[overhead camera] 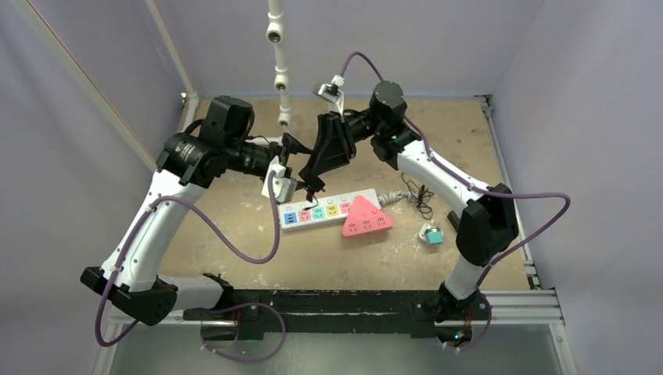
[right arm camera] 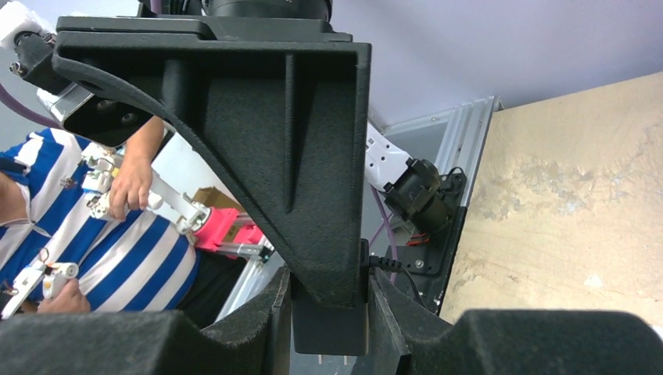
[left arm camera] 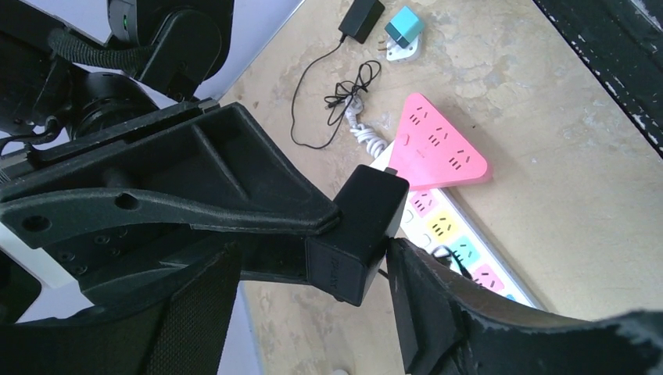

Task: Insert the plug
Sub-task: Pick up the plug from the center of the board.

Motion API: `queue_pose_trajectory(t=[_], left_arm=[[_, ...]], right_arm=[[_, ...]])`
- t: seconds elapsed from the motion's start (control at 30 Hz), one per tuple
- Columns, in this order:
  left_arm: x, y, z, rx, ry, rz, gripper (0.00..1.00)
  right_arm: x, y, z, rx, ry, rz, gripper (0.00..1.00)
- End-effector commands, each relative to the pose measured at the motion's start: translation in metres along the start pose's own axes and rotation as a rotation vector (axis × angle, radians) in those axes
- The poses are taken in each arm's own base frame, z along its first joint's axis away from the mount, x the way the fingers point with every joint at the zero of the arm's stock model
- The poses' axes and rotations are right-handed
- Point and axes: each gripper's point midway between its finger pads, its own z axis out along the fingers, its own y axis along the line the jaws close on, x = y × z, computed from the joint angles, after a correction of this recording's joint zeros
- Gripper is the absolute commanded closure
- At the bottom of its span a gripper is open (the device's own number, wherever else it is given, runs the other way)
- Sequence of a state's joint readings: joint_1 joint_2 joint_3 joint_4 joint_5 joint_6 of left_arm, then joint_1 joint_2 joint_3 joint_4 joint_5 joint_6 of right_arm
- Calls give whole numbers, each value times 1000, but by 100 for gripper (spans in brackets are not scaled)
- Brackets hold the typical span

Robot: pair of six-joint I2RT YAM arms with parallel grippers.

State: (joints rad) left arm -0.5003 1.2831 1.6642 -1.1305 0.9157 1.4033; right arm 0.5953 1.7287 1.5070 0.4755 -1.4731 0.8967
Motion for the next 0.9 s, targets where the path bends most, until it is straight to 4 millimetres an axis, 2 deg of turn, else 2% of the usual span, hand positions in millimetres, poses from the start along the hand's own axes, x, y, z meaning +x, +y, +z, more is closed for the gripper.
queue_pose_trajectory(t=[0.0, 0.23, 0.43, 0.53, 0.6, 0.63, 0.67, 0.7, 0.73, 0.83, 0.87], left_arm=[[-9, 6, -1, -17, -24, -1, 36], [-17, 4, 0, -4, -68, -11, 57], [-17, -4, 5, 53, -79, -12, 55], [-20, -3, 5, 60, -87, -8, 57], [-19, -4, 5, 68, -85, -5, 66], [-18, -6, 5, 74, -81, -6, 74], [-17, -8, 5, 80, -75, -10, 83], [-15, -9, 5, 83, -69, -14, 100], [-14, -10, 5, 84, -66, -23, 100], [-16, -13, 5, 88, -74, -35, 100], [-16, -13, 5, 85, -76, -48, 100]], right_arm=[[-12, 32, 3, -25, 10, -125, 86], [-15, 33, 7, -39, 19, -134, 87], [-15, 33, 15, -60, 37, -131, 89], [-13, 29, 15, -62, 41, -119, 89], [-14, 28, 15, -63, 44, -119, 89], [-14, 28, 15, -64, 45, -118, 88], [-14, 28, 15, -65, 45, -121, 86], [-14, 28, 15, -64, 44, -124, 84], [-15, 28, 15, -64, 43, -126, 82], [-15, 22, 16, -62, 43, -113, 64], [-14, 20, 16, -61, 43, -107, 61]])
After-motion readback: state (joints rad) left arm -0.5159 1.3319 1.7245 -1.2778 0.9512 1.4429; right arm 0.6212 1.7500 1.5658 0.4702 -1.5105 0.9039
